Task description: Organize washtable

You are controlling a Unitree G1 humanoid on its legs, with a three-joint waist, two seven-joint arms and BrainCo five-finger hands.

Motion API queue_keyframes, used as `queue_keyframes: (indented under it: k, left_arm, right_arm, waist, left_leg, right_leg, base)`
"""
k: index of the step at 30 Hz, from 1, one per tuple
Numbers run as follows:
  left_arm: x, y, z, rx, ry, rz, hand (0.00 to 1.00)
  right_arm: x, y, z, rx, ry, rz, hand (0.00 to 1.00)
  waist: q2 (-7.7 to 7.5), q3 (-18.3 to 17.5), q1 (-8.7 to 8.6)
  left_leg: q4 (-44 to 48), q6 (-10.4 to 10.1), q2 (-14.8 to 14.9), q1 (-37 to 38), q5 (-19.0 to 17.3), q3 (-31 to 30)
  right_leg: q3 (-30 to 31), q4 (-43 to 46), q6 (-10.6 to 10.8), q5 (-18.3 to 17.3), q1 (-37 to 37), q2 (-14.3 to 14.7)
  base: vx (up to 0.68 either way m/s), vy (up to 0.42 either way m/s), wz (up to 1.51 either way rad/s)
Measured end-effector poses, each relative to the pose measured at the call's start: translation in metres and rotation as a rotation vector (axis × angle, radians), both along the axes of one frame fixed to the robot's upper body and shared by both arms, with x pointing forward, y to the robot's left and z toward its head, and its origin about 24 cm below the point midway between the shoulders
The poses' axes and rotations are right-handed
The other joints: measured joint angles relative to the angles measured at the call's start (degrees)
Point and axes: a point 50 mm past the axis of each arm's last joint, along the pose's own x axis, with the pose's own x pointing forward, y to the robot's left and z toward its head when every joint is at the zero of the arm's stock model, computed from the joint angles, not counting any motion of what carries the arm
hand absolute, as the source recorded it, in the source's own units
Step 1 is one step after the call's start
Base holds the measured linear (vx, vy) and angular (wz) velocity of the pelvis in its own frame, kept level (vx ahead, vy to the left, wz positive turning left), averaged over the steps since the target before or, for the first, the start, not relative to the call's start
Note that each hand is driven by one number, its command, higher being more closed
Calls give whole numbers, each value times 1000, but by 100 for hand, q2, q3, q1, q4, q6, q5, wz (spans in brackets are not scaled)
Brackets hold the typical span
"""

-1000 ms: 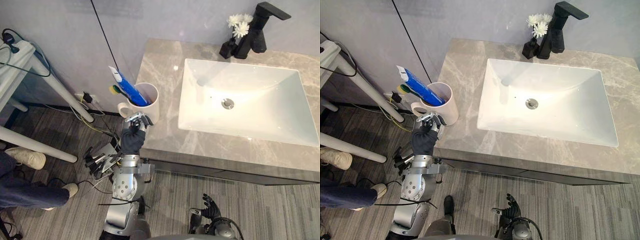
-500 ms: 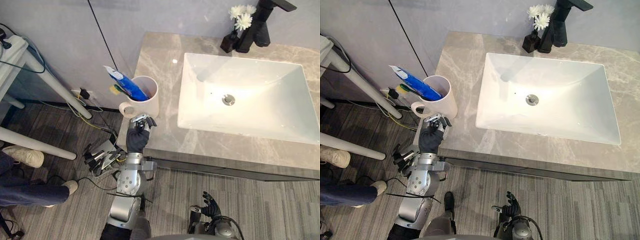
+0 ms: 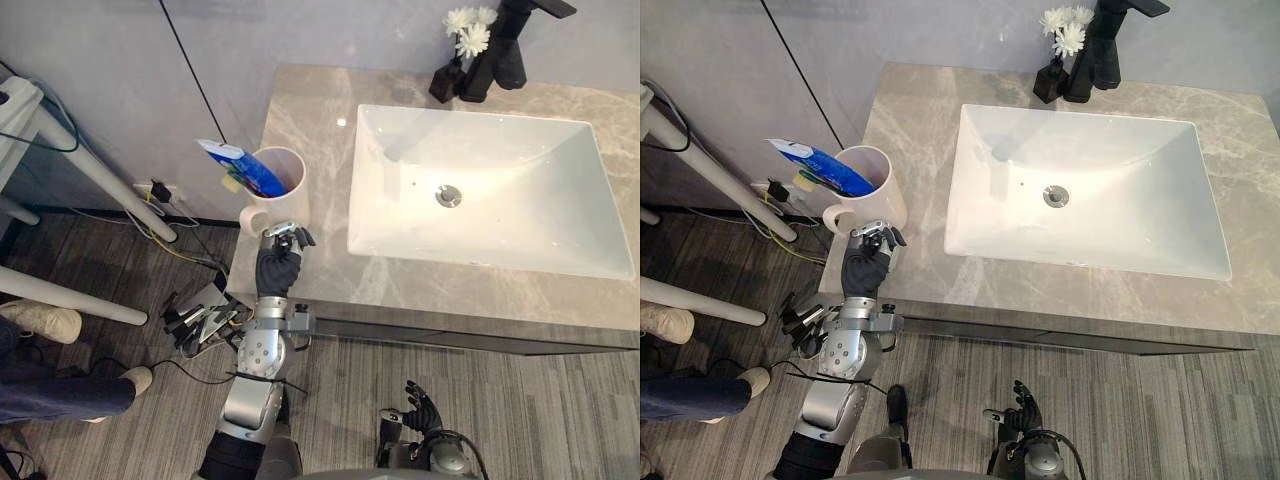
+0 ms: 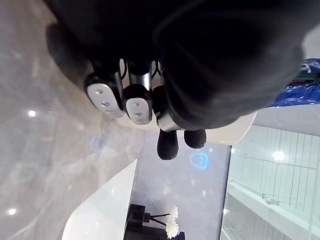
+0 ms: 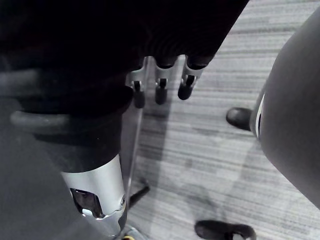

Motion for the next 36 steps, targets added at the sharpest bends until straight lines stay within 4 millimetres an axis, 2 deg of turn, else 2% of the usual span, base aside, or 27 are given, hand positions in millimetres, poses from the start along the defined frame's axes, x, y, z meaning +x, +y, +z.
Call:
queue_keyframes:
  k: [7, 10, 15, 18, 22, 27, 36]
  left_arm:
    - [-2, 11, -1, -4, -2, 45, 100]
    - [-12, 28, -8, -14, 22, 119, 100]
    - [-26, 41, -14, -33, 52, 185, 100]
    - [-27, 47, -15, -38, 56, 214, 100]
    - [-23, 48, -9, -43, 32, 229, 100]
    - [-8, 43, 10, -58, -45, 226, 100]
    - [-3, 41, 13, -67, -56, 229, 100]
  right_arm:
    - [1, 0, 1, 0, -12, -2, 0]
    - [2, 0, 2, 0, -18, -1, 0]
    - [1, -1, 2, -1, -17, -1, 0]
    - [0, -1, 1, -1, -16, 1, 0]
    - [1, -1, 2, -2, -18, 3, 0]
    - [1, -4, 3, -9, -22, 4, 0]
    - [1, -5, 3, -11, -27, 1, 0]
  waist:
    - [41, 37, 6]
    - [57, 47, 9]
    - [83, 62, 27]
    - [88, 65, 57]
    - [89, 65, 40]
    - [97, 70, 20]
    - [92, 73, 17]
  left_leg:
    - [1, 0, 0, 24, 0, -17]
    - [1, 1, 0, 78, -1, -14]
    - [0, 2, 0, 108, -2, -33]
    - [0, 1, 0, 105, -2, -42]
    - [0, 1, 0, 93, -2, -54]
    - [0, 0, 0, 42, -1, -79]
    - [1, 0, -1, -37, -1, -33]
  right_leg:
    - [-15, 2, 0, 0, 36, 0]
    - [-14, -3, 0, -1, 90, -1]
    - [-75, -16, 3, -4, 168, -1]
    - [-93, -16, 4, -4, 177, -1]
    - [-107, -17, 4, -4, 176, 0]
    - [-135, -44, 4, -4, 158, 4]
    - [-86, -46, 2, -1, 47, 4]
  base:
    - [0, 0, 0]
    - [0, 0, 0]
    - [-4, 0, 5]
    - [-16, 0, 3]
    - [0, 0, 0]
    - [0, 0, 0]
    - [0, -2, -1]
